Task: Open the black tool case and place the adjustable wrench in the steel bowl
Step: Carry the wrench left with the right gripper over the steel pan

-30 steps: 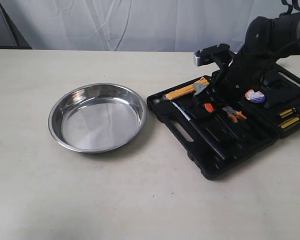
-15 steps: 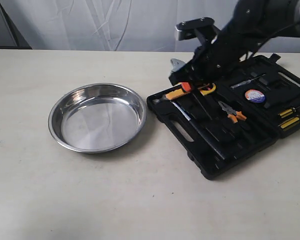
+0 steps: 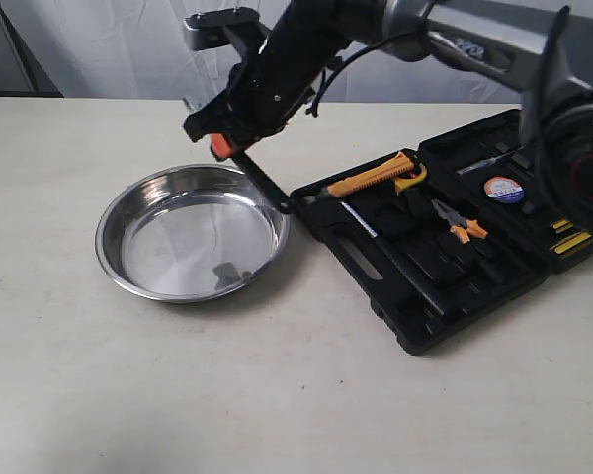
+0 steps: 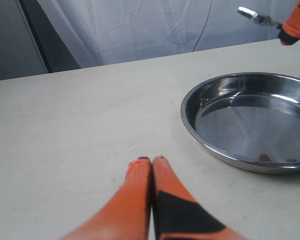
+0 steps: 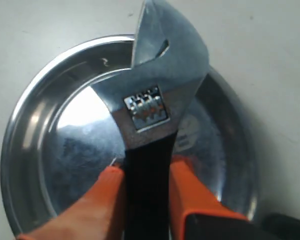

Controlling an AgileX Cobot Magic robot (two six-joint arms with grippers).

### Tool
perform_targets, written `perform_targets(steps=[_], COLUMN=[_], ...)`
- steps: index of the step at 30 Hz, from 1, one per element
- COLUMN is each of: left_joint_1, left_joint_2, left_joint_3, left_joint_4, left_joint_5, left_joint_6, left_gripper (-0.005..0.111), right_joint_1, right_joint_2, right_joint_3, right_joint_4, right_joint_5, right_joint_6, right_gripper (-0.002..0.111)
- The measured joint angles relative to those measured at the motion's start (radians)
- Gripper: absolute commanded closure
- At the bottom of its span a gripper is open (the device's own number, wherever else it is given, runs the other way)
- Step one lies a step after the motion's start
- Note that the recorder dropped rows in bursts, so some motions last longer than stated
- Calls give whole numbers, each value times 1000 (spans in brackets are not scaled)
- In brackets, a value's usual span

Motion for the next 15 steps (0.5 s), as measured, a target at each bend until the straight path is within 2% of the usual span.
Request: perform_targets(steps=[5, 15], left_joint_1=[0, 0], left_joint_2=[0, 0], left_joint_3=[0, 0], left_joint_4=[0, 0], left_joint_5=[0, 0], left_joint_6=[0, 0], left_gripper=[106, 106], right_joint_1=[19, 57], right_joint_2=[107, 179], right_joint_3=[-100, -119], right_joint_4=[52, 33], right_joint_5=[59, 6], right_joint_6=[0, -2], right_gripper=[109, 109])
